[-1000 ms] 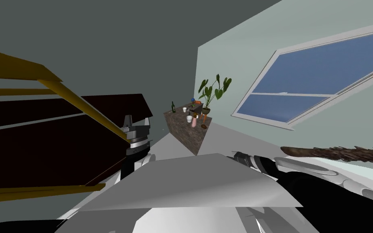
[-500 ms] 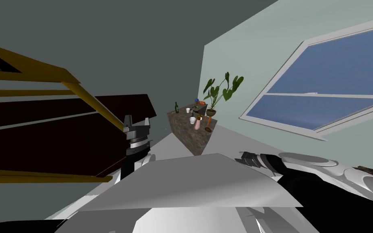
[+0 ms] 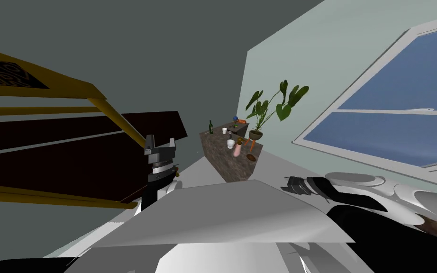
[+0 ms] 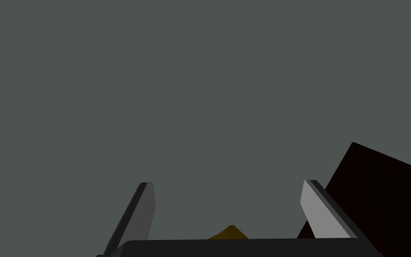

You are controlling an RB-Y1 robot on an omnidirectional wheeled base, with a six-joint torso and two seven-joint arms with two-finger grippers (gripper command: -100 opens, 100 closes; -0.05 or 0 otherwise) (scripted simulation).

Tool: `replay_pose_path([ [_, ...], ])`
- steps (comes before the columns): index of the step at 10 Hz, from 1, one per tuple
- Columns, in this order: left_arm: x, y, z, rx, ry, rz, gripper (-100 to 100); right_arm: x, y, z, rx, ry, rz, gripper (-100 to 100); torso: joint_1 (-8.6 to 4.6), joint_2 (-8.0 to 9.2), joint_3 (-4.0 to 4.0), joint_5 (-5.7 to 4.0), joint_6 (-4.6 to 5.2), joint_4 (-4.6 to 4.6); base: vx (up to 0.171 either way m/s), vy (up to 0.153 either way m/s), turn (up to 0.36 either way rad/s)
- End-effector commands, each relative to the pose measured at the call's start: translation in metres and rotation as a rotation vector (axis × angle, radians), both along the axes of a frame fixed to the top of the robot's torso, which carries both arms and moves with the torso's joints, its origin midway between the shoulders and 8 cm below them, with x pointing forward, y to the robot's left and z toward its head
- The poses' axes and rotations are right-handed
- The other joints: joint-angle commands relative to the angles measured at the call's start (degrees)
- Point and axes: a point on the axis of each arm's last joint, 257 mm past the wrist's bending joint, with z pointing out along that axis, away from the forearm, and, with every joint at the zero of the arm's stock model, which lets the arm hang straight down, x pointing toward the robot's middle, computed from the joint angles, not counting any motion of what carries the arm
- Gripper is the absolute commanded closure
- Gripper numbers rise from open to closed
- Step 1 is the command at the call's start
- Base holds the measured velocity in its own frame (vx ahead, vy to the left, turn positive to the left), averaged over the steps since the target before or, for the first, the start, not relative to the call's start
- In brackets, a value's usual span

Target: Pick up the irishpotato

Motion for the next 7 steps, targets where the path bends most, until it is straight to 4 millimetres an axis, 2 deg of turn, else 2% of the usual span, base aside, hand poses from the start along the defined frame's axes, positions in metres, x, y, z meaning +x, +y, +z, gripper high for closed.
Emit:
replay_pose_path([
  [1, 0.000, 0.000, 0.000, 0.000, 0.000, 0.000, 0, 0.004, -0.010, 0.005, -0.032, 0.023, 0.030, -100, 0.00, 0.00, 0.00, 0.00, 0.00, 0.00, 0.226, 0.084, 0.223],
  [4, 0.000, 0.000, 0.000, 0.000, 0.000, 0.000, 0, 0.015, -0.011, 0.010, -0.049, 0.032, 0.067, -100, 0.33, -0.29, -0.17, 0.08, -0.01, -0.07, 0.195, 0.118, 0.136],
  [6, 0.000, 0.000, 0.000, 0.000, 0.000, 0.000, 0, 0.031, 0.000, 0.015, -0.040, 0.019, 0.103, -100, 0.30, -0.10, -0.06, 0.07, 0.02, -0.02, 0.204, 0.119, 0.170],
  [7, 0.000, 0.000, 0.000, 0.000, 0.000, 0.000, 0, 0.031, 0.000, 0.015, -0.040, 0.019, 0.103, -100, 0.32, -0.18, -0.12, 0.08, 0.03, -0.05, 0.130, 0.083, 0.005],
])
